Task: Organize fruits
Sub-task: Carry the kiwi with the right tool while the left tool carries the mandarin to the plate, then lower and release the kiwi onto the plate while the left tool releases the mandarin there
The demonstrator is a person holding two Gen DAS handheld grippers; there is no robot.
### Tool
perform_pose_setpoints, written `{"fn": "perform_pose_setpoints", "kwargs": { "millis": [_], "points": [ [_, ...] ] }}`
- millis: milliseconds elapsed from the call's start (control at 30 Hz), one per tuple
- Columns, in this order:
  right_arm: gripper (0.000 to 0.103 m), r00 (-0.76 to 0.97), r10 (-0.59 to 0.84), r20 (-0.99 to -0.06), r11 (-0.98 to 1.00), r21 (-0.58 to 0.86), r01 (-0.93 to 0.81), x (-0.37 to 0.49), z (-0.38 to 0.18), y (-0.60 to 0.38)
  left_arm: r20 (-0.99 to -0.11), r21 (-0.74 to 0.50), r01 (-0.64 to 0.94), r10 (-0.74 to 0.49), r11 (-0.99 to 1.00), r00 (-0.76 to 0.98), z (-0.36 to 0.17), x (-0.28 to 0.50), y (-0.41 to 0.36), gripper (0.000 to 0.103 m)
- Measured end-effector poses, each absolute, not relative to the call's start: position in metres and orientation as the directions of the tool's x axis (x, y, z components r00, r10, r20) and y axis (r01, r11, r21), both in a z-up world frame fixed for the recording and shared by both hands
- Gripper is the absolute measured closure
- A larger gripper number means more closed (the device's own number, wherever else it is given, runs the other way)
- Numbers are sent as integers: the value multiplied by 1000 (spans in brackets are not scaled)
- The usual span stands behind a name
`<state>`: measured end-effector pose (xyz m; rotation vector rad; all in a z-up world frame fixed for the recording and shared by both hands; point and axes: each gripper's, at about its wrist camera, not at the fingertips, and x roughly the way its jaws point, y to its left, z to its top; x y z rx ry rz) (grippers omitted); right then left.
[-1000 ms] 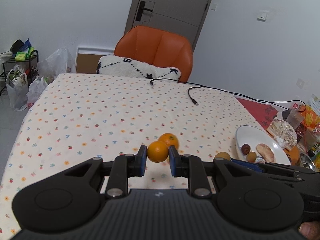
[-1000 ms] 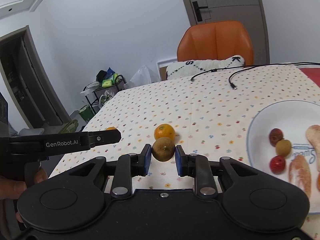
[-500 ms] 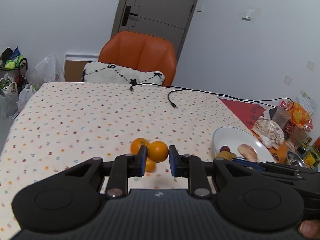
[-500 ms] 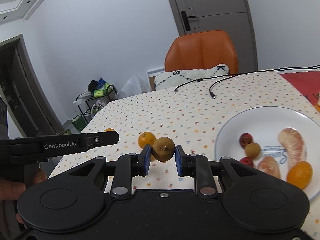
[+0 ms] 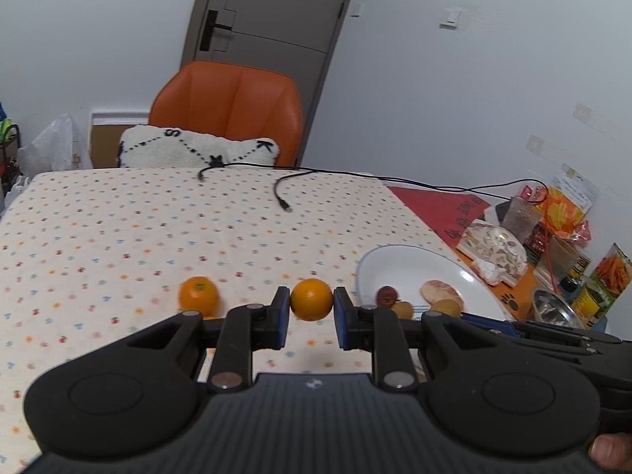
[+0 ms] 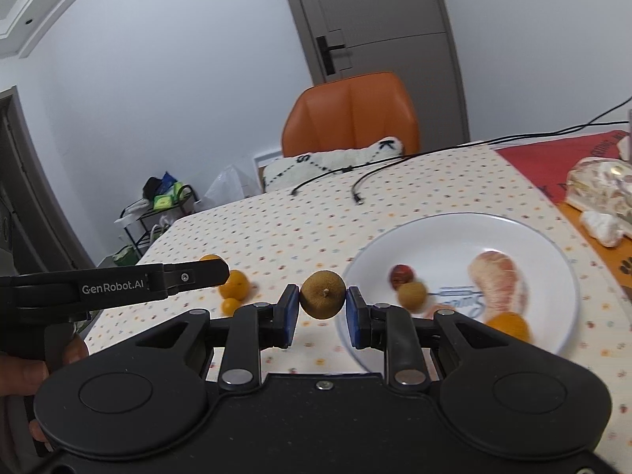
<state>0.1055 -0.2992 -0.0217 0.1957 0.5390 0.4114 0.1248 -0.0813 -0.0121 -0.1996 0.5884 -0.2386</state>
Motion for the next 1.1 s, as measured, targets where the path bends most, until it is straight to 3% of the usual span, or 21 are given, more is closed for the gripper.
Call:
{"fn": "perform_pose_setpoints", "kwargs": {
  "millis": [1100],
  "points": [
    [79, 832, 265, -487, 946, 298, -127, 106, -41, -387, -549, -284, 324, -430, 902, 717, -32, 155, -168, 81]
  ]
}}
